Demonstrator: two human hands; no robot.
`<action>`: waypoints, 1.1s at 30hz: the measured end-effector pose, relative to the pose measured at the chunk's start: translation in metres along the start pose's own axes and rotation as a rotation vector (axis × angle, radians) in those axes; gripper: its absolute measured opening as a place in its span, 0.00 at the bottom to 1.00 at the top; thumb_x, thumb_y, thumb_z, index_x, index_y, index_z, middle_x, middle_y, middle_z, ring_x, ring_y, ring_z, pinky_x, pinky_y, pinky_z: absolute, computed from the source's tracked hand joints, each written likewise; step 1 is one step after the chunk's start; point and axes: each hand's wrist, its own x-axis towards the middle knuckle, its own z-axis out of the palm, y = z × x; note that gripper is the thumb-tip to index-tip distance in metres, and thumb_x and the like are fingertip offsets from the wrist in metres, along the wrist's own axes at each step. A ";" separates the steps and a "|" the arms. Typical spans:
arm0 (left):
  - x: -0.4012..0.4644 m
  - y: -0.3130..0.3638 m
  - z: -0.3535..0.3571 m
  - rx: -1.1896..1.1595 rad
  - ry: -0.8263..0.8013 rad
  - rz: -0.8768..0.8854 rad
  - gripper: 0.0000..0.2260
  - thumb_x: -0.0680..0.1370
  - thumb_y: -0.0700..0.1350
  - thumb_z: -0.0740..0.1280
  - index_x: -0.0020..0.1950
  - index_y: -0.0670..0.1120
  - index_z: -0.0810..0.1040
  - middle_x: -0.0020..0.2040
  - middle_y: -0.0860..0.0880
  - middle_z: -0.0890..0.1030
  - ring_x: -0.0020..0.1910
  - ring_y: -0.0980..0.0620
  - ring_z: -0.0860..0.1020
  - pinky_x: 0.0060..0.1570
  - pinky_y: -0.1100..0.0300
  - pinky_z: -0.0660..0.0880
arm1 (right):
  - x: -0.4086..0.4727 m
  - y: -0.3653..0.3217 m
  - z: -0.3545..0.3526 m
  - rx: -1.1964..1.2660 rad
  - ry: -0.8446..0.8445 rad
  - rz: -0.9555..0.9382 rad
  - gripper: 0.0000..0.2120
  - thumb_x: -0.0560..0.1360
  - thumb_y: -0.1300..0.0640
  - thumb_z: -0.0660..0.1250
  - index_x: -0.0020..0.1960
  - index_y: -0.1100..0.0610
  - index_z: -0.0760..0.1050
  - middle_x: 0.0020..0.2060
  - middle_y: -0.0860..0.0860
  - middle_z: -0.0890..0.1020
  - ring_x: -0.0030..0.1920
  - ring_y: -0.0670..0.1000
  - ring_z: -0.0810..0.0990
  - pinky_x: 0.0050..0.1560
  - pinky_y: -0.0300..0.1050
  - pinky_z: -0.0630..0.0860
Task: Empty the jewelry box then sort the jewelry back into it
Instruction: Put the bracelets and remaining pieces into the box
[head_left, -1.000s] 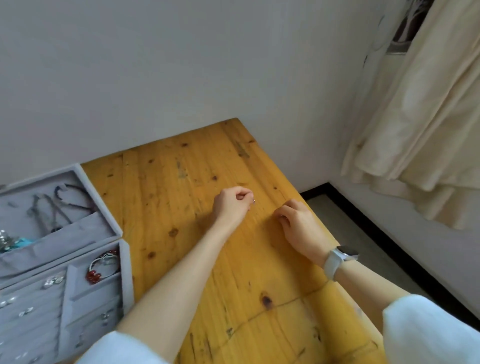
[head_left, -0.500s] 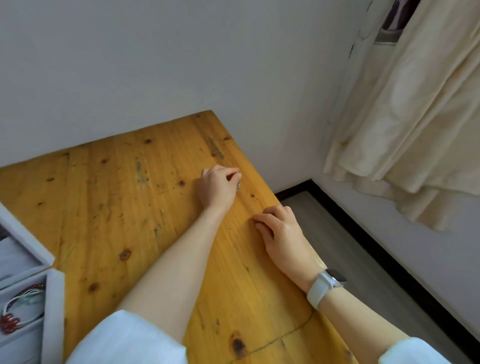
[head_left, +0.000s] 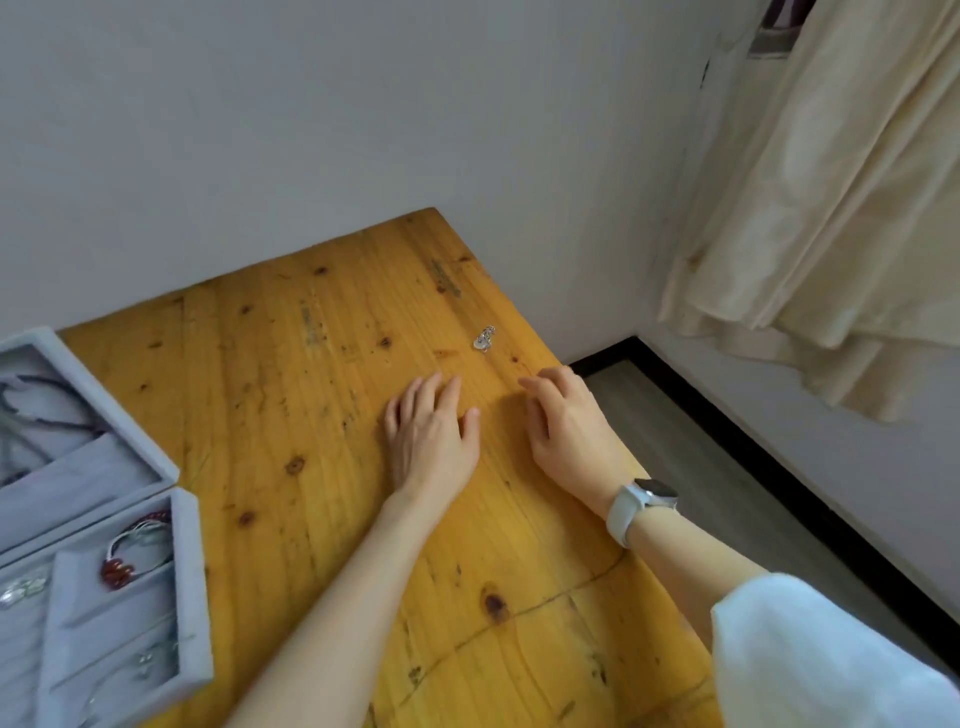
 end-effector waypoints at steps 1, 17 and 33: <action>-0.013 -0.002 -0.003 0.022 -0.029 -0.008 0.21 0.79 0.51 0.56 0.72 0.48 0.63 0.74 0.48 0.61 0.73 0.50 0.55 0.71 0.49 0.47 | -0.001 -0.002 -0.003 0.065 -0.003 0.029 0.14 0.77 0.63 0.58 0.61 0.63 0.72 0.57 0.59 0.73 0.49 0.56 0.77 0.51 0.44 0.73; -0.163 0.001 -0.024 0.074 -0.148 0.044 0.22 0.81 0.54 0.49 0.75 0.52 0.54 0.77 0.51 0.49 0.75 0.53 0.45 0.73 0.53 0.42 | -0.162 -0.024 -0.084 0.220 -0.306 0.043 0.13 0.75 0.53 0.59 0.55 0.54 0.77 0.53 0.48 0.75 0.55 0.50 0.72 0.59 0.43 0.67; -0.173 0.001 -0.033 -0.024 -0.179 0.064 0.21 0.81 0.53 0.53 0.73 0.51 0.60 0.76 0.51 0.53 0.75 0.53 0.47 0.72 0.55 0.41 | -0.182 -0.043 -0.108 0.158 -0.421 0.139 0.05 0.78 0.63 0.57 0.48 0.56 0.70 0.45 0.49 0.75 0.45 0.49 0.73 0.45 0.37 0.71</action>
